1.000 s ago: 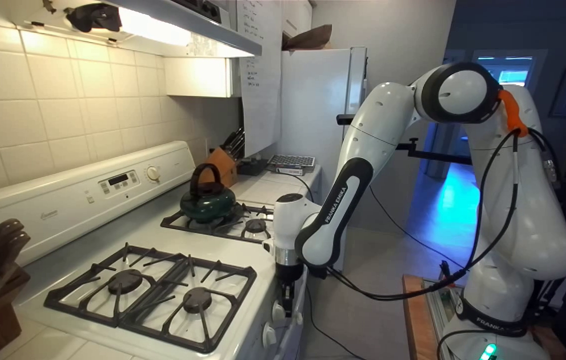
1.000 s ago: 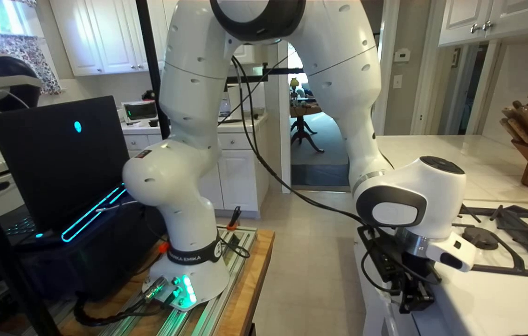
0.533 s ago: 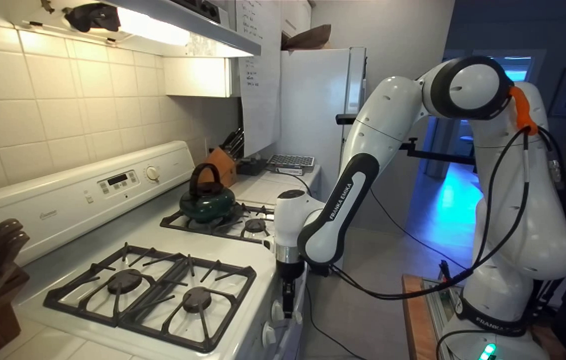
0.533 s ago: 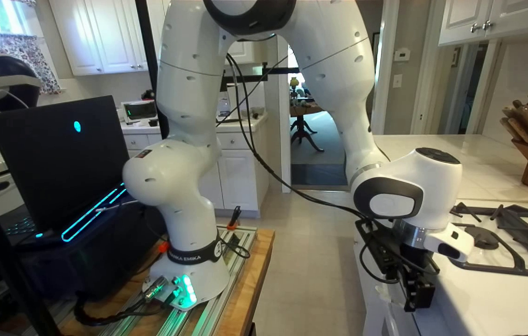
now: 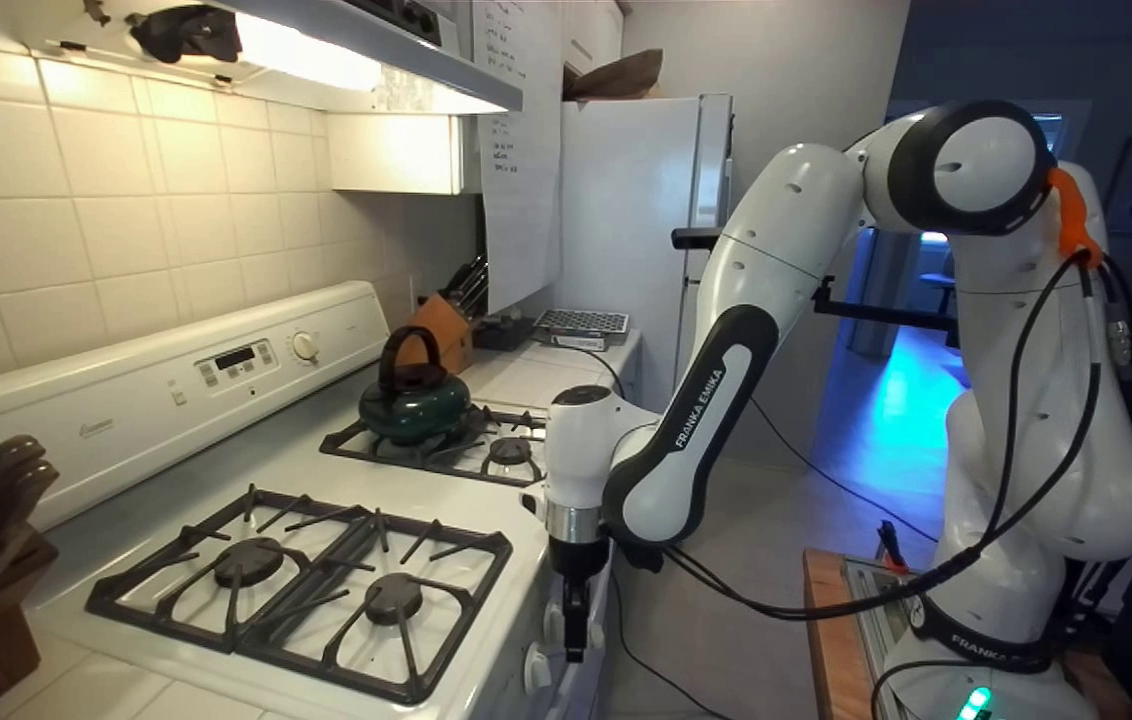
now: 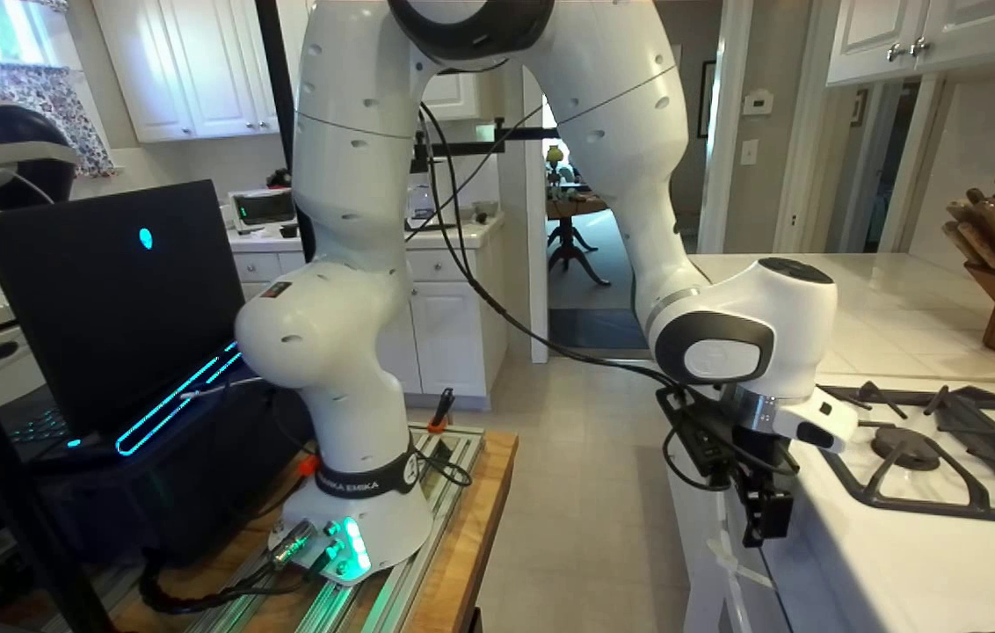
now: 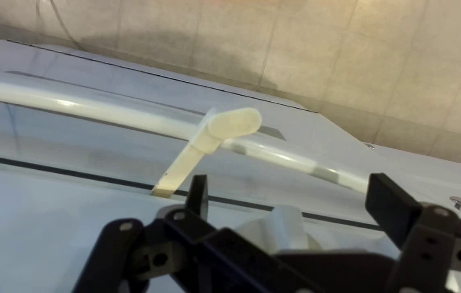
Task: Move the lever on the stove to the left.
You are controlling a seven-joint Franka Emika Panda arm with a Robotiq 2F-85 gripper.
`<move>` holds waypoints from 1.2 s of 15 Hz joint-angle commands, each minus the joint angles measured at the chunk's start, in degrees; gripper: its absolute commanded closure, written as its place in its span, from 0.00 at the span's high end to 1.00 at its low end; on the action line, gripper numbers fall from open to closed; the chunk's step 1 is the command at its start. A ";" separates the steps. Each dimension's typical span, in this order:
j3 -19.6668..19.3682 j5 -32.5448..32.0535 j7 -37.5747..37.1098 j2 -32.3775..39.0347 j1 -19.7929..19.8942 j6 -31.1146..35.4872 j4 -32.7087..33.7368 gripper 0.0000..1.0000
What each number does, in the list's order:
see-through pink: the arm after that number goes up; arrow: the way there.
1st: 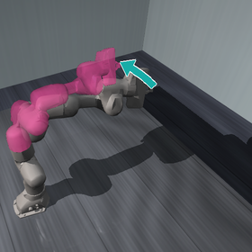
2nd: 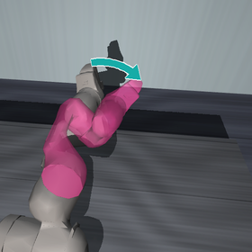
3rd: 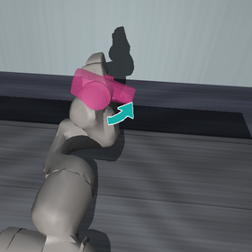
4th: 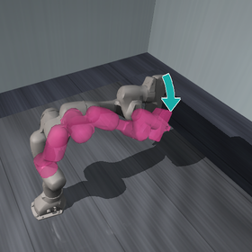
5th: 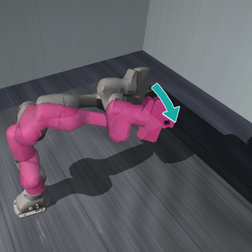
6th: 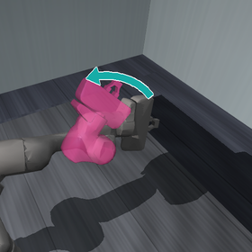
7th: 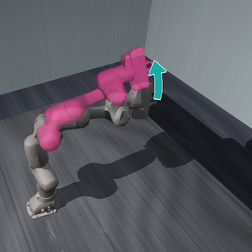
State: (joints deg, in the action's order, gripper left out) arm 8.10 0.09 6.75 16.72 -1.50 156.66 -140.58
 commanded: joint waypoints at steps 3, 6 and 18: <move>-3.69 -1.99 -10.63 -6.38 -4.13 3.56 -5.48 1.00; -4.41 -1.57 -13.54 -9.62 -4.53 3.09 -7.89 1.00; -5.48 4.55 -2.76 -26.42 -1.95 -6.30 -16.81 1.00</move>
State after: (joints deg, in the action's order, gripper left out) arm 4.01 2.66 -1.65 -3.36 -4.03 153.13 -153.99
